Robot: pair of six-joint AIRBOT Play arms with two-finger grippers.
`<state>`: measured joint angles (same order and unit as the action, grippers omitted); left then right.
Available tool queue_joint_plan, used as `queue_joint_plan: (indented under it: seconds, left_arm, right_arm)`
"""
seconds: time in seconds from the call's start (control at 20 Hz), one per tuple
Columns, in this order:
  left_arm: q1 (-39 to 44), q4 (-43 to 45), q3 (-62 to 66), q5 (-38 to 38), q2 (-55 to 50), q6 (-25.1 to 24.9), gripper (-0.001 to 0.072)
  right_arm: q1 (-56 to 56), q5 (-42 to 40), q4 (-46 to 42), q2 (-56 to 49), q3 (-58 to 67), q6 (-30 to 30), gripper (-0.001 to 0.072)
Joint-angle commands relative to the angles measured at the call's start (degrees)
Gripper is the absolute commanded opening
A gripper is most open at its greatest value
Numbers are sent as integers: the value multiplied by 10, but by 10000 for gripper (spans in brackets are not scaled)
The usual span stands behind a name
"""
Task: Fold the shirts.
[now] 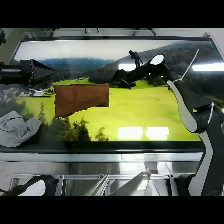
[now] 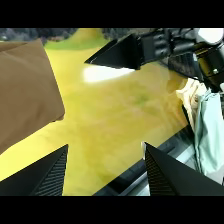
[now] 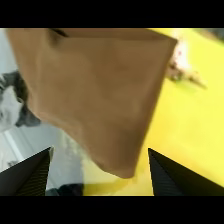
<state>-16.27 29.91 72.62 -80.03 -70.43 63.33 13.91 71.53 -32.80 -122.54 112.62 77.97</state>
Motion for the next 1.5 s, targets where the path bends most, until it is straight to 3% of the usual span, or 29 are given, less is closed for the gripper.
queue_joint_plan:
  seconds: [0.0,0.05,0.1,0.15,0.3,0.45,0.55,0.6,0.65,0.8,0.9,1.15,1.25,1.45]
  left_arm:
    - [0,0,0,5,0,-1,517]
    - [-1,0,0,5,0,-1,528]
    - [0,0,0,5,0,0,691]
    - [0,0,0,4,0,2,720]
    - [0,0,0,4,0,2,720]
    - [0,0,0,5,0,2,719]
    - [-1,0,0,4,0,2,719]
    - [-1,0,0,3,0,2,719]
    - [-1,0,0,0,0,2,719]
    - [-1,1,0,-13,0,2,719]
    - [-1,1,0,-18,0,2,719]
    - [-1,1,0,-29,0,2,718]
    - [0,1,0,-30,0,2,718]
    - [-1,1,0,-30,0,2,719]
  right_arm:
    - [22,-2,-24,-39,-1,24,699]
    - [33,-8,-21,-49,-1,24,699]
    - [45,-18,-19,-58,0,24,699]
    - [56,-30,-19,-64,0,24,699]
    - [87,-78,-10,-73,0,24,699]
    - [104,-103,83,-80,0,9,672]
    - [104,-106,148,-80,3,-11,105]
    - [104,-105,180,-79,6,-23,89]
    - [104,-100,200,-75,10,-33,24]
    - [96,-103,198,-26,14,-32,23]
    - [66,-107,148,32,14,-16,23]
    - [-91,-57,-304,241,14,231,23]
    - [-181,-35,-407,307,14,283,23]
    - [-372,16,-416,359,14,318,23]
